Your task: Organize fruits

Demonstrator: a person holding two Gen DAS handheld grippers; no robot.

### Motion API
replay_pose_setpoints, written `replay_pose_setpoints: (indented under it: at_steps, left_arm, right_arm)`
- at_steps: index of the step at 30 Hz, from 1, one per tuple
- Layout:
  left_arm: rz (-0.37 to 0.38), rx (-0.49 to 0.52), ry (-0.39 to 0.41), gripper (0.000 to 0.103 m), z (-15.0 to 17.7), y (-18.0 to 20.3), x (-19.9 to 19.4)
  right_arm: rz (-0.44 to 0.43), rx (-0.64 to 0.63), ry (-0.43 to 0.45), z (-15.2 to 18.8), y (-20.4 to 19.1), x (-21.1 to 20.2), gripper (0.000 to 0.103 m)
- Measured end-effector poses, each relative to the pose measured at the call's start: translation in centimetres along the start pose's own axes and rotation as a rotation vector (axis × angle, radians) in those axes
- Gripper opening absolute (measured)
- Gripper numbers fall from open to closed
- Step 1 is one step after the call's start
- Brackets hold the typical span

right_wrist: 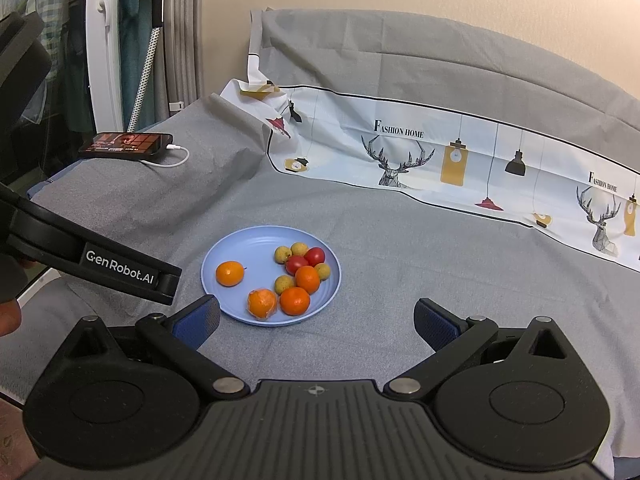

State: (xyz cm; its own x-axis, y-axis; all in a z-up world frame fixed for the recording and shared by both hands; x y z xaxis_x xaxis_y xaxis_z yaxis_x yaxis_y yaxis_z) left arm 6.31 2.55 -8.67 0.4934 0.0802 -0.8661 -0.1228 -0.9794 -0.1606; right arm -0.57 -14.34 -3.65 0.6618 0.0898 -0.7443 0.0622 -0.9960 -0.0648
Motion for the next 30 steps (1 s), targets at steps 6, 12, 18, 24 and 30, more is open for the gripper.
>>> replay_pose_setpoints:
  at_steps: [6, 12, 18, 24, 30]
  left_arm:
    - [0.000, 0.004, -0.003, 0.103, 0.05, 0.03, 0.06]
    - [-0.002, 0.004, -0.004, 0.103, 0.06, 0.05, 0.06]
    - [-0.003, 0.005, -0.003, 0.103, 0.03, 0.05, 0.05]
    - [-0.003, 0.005, -0.004, 0.103, 0.06, 0.06, 0.04]
    - [-0.004, 0.005, -0.004, 0.103, 0.05, 0.06, 0.04]
  right_arm:
    - [0.001, 0.000, 0.000, -0.01, -0.02, 0.00, 0.102]
    - [0.000, 0.000, 0.000, 0.03, 0.03, 0.04, 0.102]
    - [0.000, 0.000, 0.000, 0.03, 0.04, 0.04, 0.102]
    - [0.000, 0.000, -0.001, 0.04, 0.05, 0.07, 0.102]
    - [0.000, -0.001, 0.000, 0.03, 0.05, 0.03, 0.102]
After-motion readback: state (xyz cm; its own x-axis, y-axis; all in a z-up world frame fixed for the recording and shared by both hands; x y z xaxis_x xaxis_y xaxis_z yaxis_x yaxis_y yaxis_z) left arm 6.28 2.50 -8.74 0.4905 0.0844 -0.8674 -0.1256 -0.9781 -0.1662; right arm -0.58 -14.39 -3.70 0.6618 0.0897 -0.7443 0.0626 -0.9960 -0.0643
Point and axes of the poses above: each gripper's, at about its wrist camera, not at the fingertips, and x roughly the way its jaws point, y to its right, z to its underside, the point moved 10 cm from there along x, roughly the way its jaws point, and after that the axes turned 9 degrees about -y, right-handed, at the moved point
